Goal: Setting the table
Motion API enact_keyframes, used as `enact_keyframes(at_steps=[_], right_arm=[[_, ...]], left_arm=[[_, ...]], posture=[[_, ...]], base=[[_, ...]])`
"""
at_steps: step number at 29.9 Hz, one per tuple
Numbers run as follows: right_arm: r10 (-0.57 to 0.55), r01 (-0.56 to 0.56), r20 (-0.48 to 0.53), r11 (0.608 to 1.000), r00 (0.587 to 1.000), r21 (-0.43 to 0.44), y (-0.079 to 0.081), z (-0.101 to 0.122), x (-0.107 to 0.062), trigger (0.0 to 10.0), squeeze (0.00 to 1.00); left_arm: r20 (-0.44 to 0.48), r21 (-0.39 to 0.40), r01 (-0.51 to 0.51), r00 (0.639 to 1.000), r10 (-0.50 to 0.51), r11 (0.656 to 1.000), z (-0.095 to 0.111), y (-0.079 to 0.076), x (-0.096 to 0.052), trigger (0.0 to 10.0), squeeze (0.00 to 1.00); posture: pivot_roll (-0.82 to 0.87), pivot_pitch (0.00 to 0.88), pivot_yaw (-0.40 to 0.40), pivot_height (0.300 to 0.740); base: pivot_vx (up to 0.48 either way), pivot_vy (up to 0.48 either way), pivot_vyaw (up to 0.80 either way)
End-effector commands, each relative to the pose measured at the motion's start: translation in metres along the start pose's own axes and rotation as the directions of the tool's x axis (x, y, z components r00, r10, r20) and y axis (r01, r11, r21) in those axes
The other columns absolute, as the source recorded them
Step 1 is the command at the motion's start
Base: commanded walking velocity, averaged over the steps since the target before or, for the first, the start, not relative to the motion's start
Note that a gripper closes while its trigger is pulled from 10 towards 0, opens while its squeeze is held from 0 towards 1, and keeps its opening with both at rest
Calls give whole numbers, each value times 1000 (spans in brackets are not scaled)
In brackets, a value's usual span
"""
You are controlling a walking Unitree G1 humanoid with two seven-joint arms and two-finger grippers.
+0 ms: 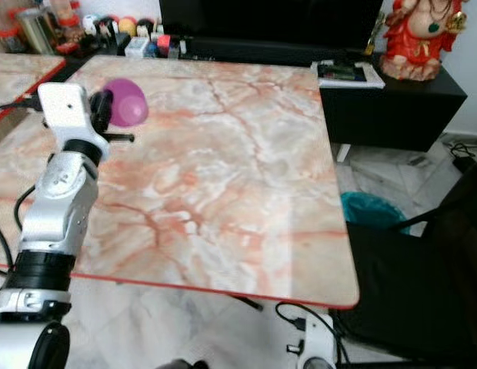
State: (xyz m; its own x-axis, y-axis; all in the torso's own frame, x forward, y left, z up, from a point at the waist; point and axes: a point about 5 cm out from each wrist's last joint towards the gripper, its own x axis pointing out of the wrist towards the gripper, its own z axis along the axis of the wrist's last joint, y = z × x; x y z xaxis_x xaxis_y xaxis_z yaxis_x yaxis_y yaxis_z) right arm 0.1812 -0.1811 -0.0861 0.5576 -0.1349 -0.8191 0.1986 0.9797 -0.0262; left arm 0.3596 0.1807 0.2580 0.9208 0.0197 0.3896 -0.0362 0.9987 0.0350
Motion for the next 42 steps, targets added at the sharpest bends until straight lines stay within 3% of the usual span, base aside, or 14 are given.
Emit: enact_keyframes(at_steps=[1, 21, 37, 42], right_arm=[[-13, 13, -19, 1000, 1000, 6, -6, -5, -1, 10000, 0], [4, -4, -11, 1000, 1000, 11, -4, -2, 0, 10000, 0], [11, -11, -8, 1000, 1000, 1, -4, -2, 0, 10000, 0], [13, -13, -7, 1000, 1000, 1, -3, -2, 0, 10000, 0]], left_arm=[[32, 5, 3, 999, -3, 1000, 7, -3, 3, 10000, 0], [38, 54, -47, 998, 45, 997, 10, 15, 6, 10000, 0], [25, 91, -89, 996, 87, 992, 6, 31, -2, 10000, 0], [16, 122, -119, 993, 118, 985, 3, 44, -11, 10000, 0]], posture=[[11, 88, 18, 740], [29, 120, 21, 740], [33, 120, 17, 740], [27, 112, 24, 740]], base=[[0, 480, 0], [0, 480, 0], [0, 480, 0], [0, 480, 0]])
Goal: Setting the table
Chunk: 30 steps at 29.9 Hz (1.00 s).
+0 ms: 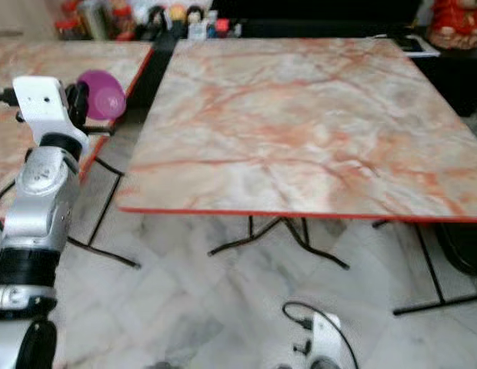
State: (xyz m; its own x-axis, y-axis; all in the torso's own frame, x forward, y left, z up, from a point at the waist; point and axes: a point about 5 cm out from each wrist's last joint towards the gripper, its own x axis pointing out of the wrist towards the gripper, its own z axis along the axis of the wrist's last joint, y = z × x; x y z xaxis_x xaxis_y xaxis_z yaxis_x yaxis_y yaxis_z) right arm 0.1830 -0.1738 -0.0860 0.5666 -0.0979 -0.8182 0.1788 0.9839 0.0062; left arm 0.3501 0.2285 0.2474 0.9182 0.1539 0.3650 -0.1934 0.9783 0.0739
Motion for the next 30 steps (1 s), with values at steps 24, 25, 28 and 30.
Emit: enact_keyframes(at_steps=[24, 25, 28, 30], right_arm=[[-27, 27, -7, 1000, 1000, -11, -12, -2, -1, 10000, 0], [-27, 27, -7, 1000, 1000, -11, -12, -2, -1, 10000, 0], [-28, 28, -6, 1000, 1000, -11, -12, -2, -1, 10000, 0], [-29, 28, -5, 1000, 1000, -10, -13, -2, -1, 10000, 0]], left_arm=[[-110, 155, -187, 972, 205, 970, -48, 50, -43, 10000, 0], [-129, 165, -212, 964, 234, 963, -56, 54, -49, 10000, 0], [-155, 183, -232, 953, 261, 955, -65, 58, -56, 10000, 0], [-184, 198, -232, 945, 269, 952, -74, 60, -61, 10000, 0]], posture=[[41, 103, 21, 740], [39, 104, 22, 740], [39, 104, 21, 740], [39, 104, 21, 740]], base=[[0, 480, 0], [0, 480, 0], [0, 480, 0], [0, 480, 0]])
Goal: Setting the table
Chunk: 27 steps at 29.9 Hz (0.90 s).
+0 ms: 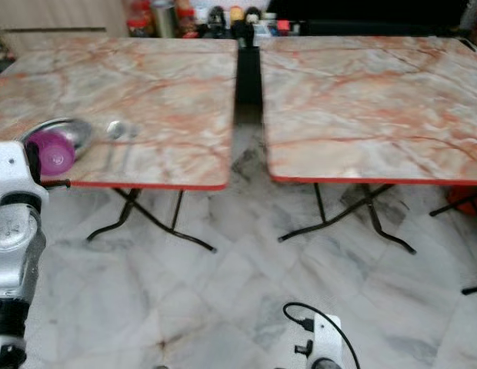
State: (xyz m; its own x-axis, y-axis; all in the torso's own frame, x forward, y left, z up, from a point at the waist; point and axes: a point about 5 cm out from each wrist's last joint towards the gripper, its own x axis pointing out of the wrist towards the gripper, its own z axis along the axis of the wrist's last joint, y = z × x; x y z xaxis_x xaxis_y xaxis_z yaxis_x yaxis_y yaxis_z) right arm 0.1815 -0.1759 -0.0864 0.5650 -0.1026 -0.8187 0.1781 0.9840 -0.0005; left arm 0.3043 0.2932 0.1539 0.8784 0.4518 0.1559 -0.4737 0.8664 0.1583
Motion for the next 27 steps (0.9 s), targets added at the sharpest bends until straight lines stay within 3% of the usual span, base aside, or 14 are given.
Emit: enact_keyframes(at_steps=[1, 4, 7, 10, 13, 18, 19, 20, 27], right_arm=[[-24, 24, -5, 1000, 1000, -7, -10, -1, 0, 10000, 0], [-23, 23, -5, 1000, 1000, -7, -10, -1, 0, 10000, 0], [-22, 22, -5, 1000, 1000, -5, -10, -1, 0, 10000, 0], [-22, 22, -5, 1000, 1000, -4, -9, -1, 0, 10000, 0], [-20, 20, -5, 1000, 1000, -5, -9, -2, 0, 10000, 0], [-17, 17, -3, 1000, 1000, -2, -8, -2, 0, 10000, 0], [-17, 17, -3, 1000, 1000, -2, -8, -2, 0, 10000, 0], [-17, 17, -2, 1000, 1000, -2, -8, -2, 0, 10000, 0], [-12, 12, 1, 1000, 1000, 0, -8, -1, 0, 10000, 0]], left_arm=[[12, 42, 12, 1000, -13, 999, -3, -4, -1, 10000, 0], [-37, 50, 9, 999, -7, 999, -17, -3, -5, 10000, 0], [-144, 63, -4, 990, 13, 998, -43, 0, -13, 10000, 0], [-287, 45, 76, 956, -60, 996, -71, -10, -23, 10000, 0], [-391, 3, 175, 906, -160, 985, -92, -21, -34, 10000, 0], [-534, -122, 210, 810, -242, 970, -126, -38, -61, 10000, 0], [-534, -122, 210, 810, -242, 970, -126, -38, -61, 10000, 0], [-566, -131, 219, 784, -254, 967, -134, -42, -68, 10000, 0], [-676, -148, 213, 691, -256, 966, -158, -54, -96, 10000, 0]], posture=[[39, 104, 21, 740], [41, 105, 23, 740], [40, 104, 23, 740], [43, 104, 23, 740], [43, 102, 25, 740], [42, 102, 25, 740], [42, 102, 25, 740], [43, 103, 24, 740], [42, 106, 24, 740]], base=[[0, 480, 0], [0, 480, 0], [0, 235, 0], [0, 0, 0], [0, 0, 0], [0, 0, 0], [0, 0, 0], [0, 0, 0], [0, 39, 0]])
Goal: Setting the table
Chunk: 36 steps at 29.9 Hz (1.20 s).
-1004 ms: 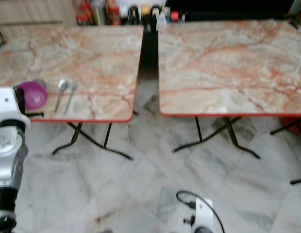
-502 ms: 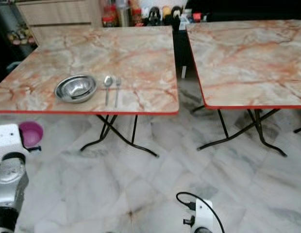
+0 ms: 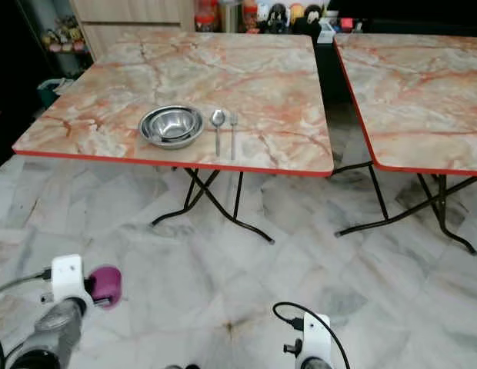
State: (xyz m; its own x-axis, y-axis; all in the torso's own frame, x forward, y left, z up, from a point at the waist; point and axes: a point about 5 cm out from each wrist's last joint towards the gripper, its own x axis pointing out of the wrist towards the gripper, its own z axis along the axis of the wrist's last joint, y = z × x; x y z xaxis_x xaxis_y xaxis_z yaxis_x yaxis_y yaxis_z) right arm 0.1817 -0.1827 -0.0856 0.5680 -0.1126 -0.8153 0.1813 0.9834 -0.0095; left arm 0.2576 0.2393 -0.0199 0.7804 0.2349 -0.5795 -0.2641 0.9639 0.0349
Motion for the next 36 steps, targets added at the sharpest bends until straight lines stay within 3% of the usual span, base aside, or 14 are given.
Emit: enact_keyframes(at_steps=[1, 7, 31, 36], right_arm=[[-2, 2, -6, 1000, 1000, 1, -1, -3, -1, 10000, 0], [-3, 4, -6, 1000, 1000, 13, -1, -4, -1, 10000, 0], [16, -16, 8, 1000, 1000, 16, 1, -3, -1, 10000, 0], [17, -17, 7, 1000, 1000, 12, 1, -2, -1, 10000, 0]], left_arm=[[-25, 8, 3, 1000, -2, 1000, -8, -4, -1, 10000, 0], [-50, 15, 15, 999, -15, 1000, -15, -12, -1, 10000, 0], [-41, 31, -29, 999, 30, 999, -17, -4, -2, 10000, 0], [-40, 54, -44, 998, 46, 998, -17, -2, -1, 10000, 0]], posture=[[36, 107, 25, 740], [35, 109, 25, 740], [41, 117, 29, 740], [45, 122, 28, 740]], base=[[0, 412, 0], [0, 475, 0], [0, 480, -102], [0, 129, 0]])
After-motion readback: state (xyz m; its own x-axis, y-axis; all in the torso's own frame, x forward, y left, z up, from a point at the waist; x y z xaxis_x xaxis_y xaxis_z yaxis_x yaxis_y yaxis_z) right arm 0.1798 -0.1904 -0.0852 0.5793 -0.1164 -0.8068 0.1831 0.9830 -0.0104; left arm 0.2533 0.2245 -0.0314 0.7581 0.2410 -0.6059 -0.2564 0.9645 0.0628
